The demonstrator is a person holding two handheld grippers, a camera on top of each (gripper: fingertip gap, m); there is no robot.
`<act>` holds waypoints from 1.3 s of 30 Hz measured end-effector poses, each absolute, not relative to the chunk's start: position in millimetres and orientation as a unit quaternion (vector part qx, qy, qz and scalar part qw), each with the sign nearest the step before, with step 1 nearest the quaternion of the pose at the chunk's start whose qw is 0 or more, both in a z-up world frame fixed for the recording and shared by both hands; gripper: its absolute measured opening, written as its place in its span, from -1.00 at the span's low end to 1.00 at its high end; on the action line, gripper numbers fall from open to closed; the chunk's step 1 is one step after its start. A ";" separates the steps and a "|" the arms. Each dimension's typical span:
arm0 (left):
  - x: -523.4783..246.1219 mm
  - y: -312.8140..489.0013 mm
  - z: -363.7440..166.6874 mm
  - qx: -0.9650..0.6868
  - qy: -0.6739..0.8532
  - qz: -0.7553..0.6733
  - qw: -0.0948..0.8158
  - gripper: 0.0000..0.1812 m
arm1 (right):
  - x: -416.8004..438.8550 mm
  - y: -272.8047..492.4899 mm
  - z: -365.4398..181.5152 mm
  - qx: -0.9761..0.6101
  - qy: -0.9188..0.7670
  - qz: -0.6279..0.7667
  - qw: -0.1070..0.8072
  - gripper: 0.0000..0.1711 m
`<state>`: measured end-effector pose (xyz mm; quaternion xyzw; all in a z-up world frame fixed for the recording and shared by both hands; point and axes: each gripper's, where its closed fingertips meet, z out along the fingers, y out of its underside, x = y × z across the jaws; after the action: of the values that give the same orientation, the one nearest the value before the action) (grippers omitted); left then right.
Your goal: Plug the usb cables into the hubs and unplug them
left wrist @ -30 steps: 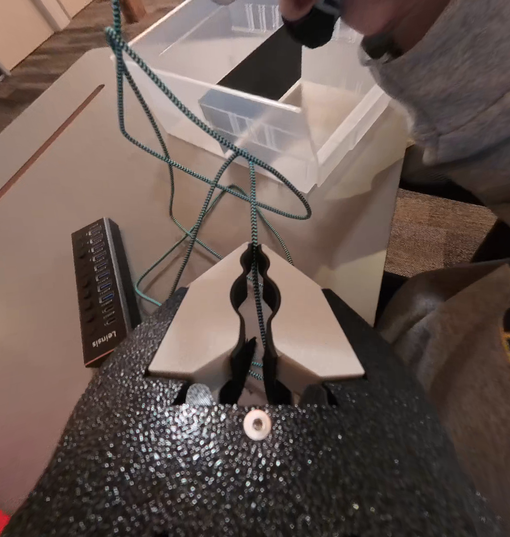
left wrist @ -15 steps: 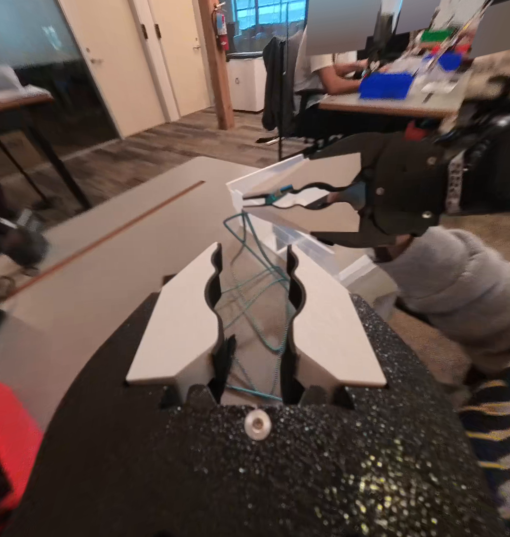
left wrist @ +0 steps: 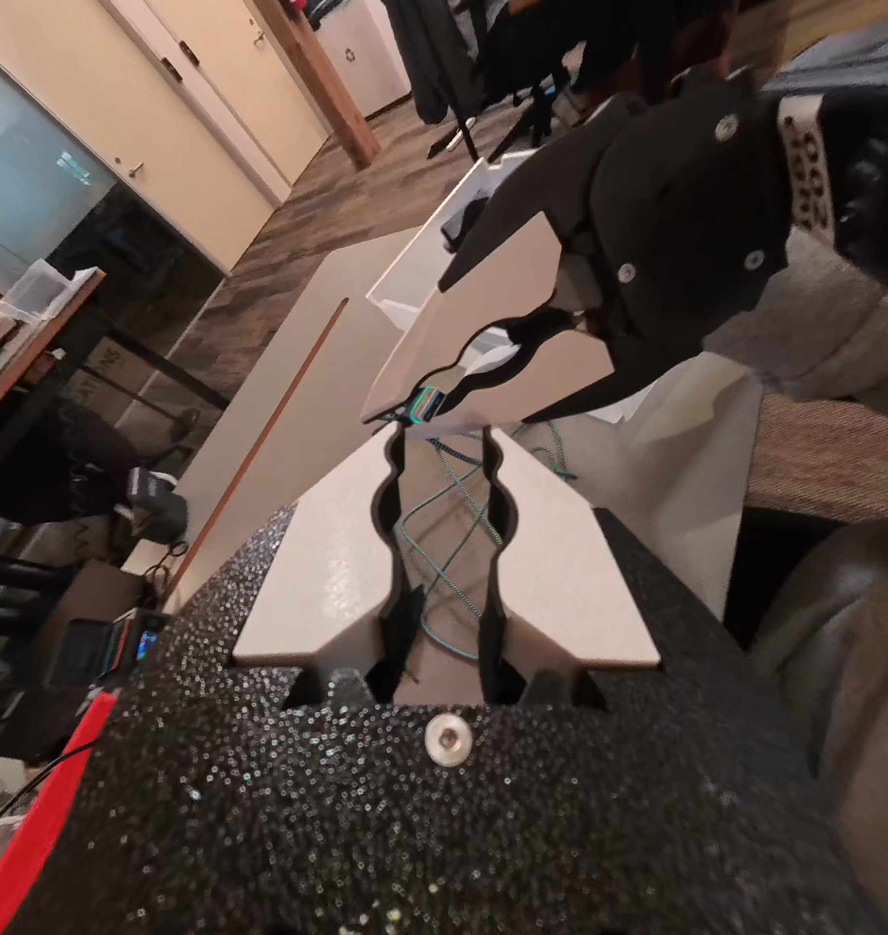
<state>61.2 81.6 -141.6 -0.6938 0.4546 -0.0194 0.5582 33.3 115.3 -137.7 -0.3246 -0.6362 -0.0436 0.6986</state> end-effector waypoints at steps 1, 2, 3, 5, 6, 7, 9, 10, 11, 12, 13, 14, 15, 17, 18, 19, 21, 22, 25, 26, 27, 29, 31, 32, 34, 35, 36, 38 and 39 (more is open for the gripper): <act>59.2 83.2 -141.9 -0.694 0.455 -0.007 0.559 -0.70 | 32.9 114.5 -138.1 -0.324 -0.638 -0.043 0.698 -0.96; 58.1 84.0 -141.6 -0.692 0.456 0.003 0.560 -0.72 | 32.5 114.0 -138.4 -0.323 -0.639 -0.043 0.697 -0.96; 58.3 83.9 -140.8 -0.688 0.460 0.009 0.562 -0.74 | 32.3 113.3 -138.5 -0.321 -0.640 -0.043 0.697 -0.96; 62.2 81.4 -137.5 -0.674 0.468 0.009 0.571 -0.77 | 31.8 112.6 -139.5 -0.320 -0.643 -0.043 0.695 -0.96; 63.2 80.5 -136.5 -0.669 0.473 0.012 0.574 -0.79 | 31.6 112.4 -140.2 -0.319 -0.644 -0.043 0.694 -0.96; 62.0 80.7 -136.9 -0.666 0.478 0.022 0.572 -0.81 | 31.3 111.5 -141.0 -0.316 -0.647 -0.043 0.693 -0.96; 60.0 80.8 -137.9 -0.664 0.486 0.034 0.568 -0.85 | 30.3 110.0 -143.0 -0.311 -0.653 -0.044 0.689 -0.96; 59.3 80.7 -137.8 -0.662 0.488 0.038 0.568 -0.87 | 29.9 109.4 -143.4 -0.307 -0.654 -0.046 0.689 -0.96; 58.9 80.3 -137.6 -0.658 0.491 0.041 0.569 -0.89 | 29.4 108.9 -143.4 -0.304 -0.655 -0.049 0.690 -0.96; 59.3 79.5 -136.9 -0.653 0.496 0.044 0.572 -0.90 | 28.8 108.6 -144.1 -0.302 -0.657 -0.052 0.689 -0.96; 59.8 78.4 -136.3 -0.646 0.500 0.048 0.574 -0.91 | 28.3 108.5 -145.1 -0.300 -0.659 -0.055 0.688 -0.96; 58.8 78.3 -136.9 -0.642 0.505 0.059 0.574 -0.92 | 27.7 108.0 -145.6 -0.299 -0.660 -0.056 0.687 -0.95; 57.4 78.4 -138.4 -0.638 0.511 0.074 0.571 -0.94 | 26.8 107.7 -147.4 -0.300 -0.663 -0.054 0.684 -0.95; 53.4 79.3 -140.6 -0.633 0.522 0.111 0.561 -0.95 | 23.8 108.3 -150.5 -0.310 -0.663 -0.048 0.680 -0.95; 50.3 80.9 -138.1 -0.627 0.521 0.133 0.564 -0.95 | 22.3 110.4 -148.2 -0.323 -0.650 -0.040 0.686 -0.95; 46.2 82.7 -134.4 -0.624 0.514 0.152 0.569 -0.95 | 21.9 115.4 -145.3 -0.350 -0.633 -0.029 0.689 -0.92; 37.3 84.8 -126.1 -0.623 0.491 0.166 0.585 -0.95 | 25.9 133.1 -144.5 -0.427 -0.598 -0.007 0.678 -0.78; 33.4 84.9 -122.0 -0.622 0.479 0.164 0.597 -0.95 | 29.9 141.9 -145.8 -0.460 -0.582 0.004 0.670 -0.75; 21.3 83.6 -110.3 -0.605 0.449 0.173 0.634 -0.95 | 41.7 158.4 -148.9 -0.538 -0.538 0.063 0.646 -0.76; 17.7 82.9 -108.1 -0.595 0.447 0.187 0.642 -0.95 | 43.3 159.3 -149.0 -0.561 -0.523 0.103 0.634 -0.76; 14.9 82.4 -107.1 -0.580 0.450 0.208 0.646 -0.95 | 42.7 156.3 -148.7 -0.579 -0.509 0.155 0.617 -0.79; 10.4 82.9 -110.1 -0.551 0.464 0.263 0.642 -0.95 | 36.9 140.4 -142.9 -0.597 -0.483 0.290 0.572 -0.82; 7.8 84.8 -117.2 -0.527 0.480 0.315 0.627 -0.96 | 31.4 119.1 -133.7 -0.600 -0.450 0.436 0.498 -0.83; 8.6 84.9 -120.7 -0.513 0.488 0.336 0.621 -0.95 | 30.1 111.8 -133.2 -0.612 -0.427 0.496 0.444 -0.82; 10.6 84.1 -124.3 -0.479 0.497 0.383 0.613 -0.94 | 27.6 95.6 -138.6 -0.626 -0.402 0.585 0.324 -0.80; 11.5 83.5 -125.8 -0.454 0.505 0.417 0.604 -0.96 | 27.0 87.9 -138.3 -0.616 -0.396 0.621 0.280 -0.77; 13.2 82.8 -127.5 -0.428 0.513 0.449 0.593 -0.96 | 26.8 84.0 -135.3 -0.603 -0.382 0.654 0.249 -0.75; 20.4 80.0 -132.8 -0.379 0.533 0.491 0.576 -0.96 | 26.8 82.1 -128.2 -0.579 -0.345 0.711 0.200 -0.74; 23.5 78.8 -135.5 -0.363 0.541 0.502 0.570 -0.96 | 26.4 83.1 -127.7 -0.573 -0.330 0.728 0.181 -0.71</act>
<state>23.5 78.8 -135.5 -0.3626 0.5406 0.5016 0.5698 26.4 83.1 -127.7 -0.5735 -0.3299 0.7276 0.1811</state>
